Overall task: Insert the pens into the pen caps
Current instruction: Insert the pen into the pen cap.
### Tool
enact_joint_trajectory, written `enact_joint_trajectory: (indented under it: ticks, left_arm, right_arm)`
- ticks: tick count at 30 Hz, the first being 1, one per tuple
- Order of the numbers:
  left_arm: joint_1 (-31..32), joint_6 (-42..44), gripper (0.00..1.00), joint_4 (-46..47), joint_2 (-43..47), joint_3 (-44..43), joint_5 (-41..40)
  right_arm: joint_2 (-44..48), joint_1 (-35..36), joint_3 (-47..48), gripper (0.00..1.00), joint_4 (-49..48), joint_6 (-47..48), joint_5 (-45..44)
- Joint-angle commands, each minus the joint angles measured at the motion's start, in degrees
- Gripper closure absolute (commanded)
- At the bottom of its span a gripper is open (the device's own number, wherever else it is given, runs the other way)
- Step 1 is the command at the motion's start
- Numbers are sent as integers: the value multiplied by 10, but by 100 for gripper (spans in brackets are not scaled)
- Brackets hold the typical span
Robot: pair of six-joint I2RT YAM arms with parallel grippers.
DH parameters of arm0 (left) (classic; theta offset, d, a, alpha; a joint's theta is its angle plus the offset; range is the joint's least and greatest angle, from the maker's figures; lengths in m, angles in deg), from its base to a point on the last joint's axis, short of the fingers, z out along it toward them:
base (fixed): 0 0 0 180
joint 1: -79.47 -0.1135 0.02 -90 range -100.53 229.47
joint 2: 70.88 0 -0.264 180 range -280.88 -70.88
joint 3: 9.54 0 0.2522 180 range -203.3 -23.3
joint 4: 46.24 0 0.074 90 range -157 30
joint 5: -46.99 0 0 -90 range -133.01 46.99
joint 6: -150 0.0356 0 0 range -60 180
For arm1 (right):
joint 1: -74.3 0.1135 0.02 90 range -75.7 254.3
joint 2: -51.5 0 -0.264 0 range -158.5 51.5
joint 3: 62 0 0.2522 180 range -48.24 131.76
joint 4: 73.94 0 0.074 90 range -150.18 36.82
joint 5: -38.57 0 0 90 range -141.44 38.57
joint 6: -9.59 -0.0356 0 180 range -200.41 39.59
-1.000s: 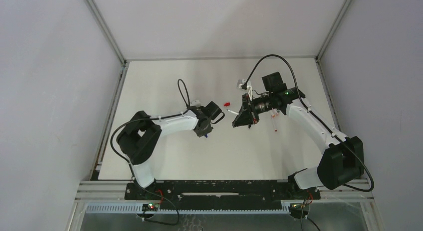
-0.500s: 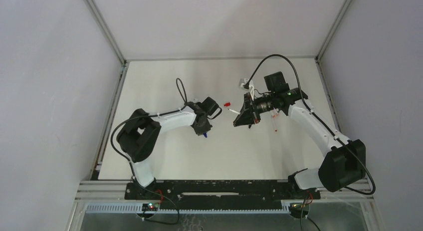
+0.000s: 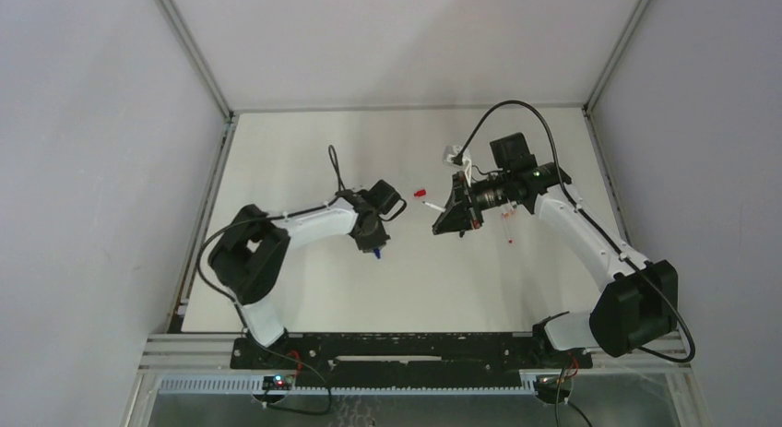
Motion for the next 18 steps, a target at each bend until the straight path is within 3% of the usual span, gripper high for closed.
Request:
enact_joint_trajectory:
  ticks: [1,7,12,18]
  left_arm:
    - [0,31,100,71,141,79,19]
    - [-1,33,100,292,359,238,18]
    - [0,47,100,600,509,382,26]
    - [0,91,100,846,570,457,49]
  right_arm:
    - [-6,17,19,100,11,35,0]
    - [-1,25,19,100,11,38,-5]
    - [12,28,19,100,6,29,9]
    - [25,48,19,100,-11,-1,20]
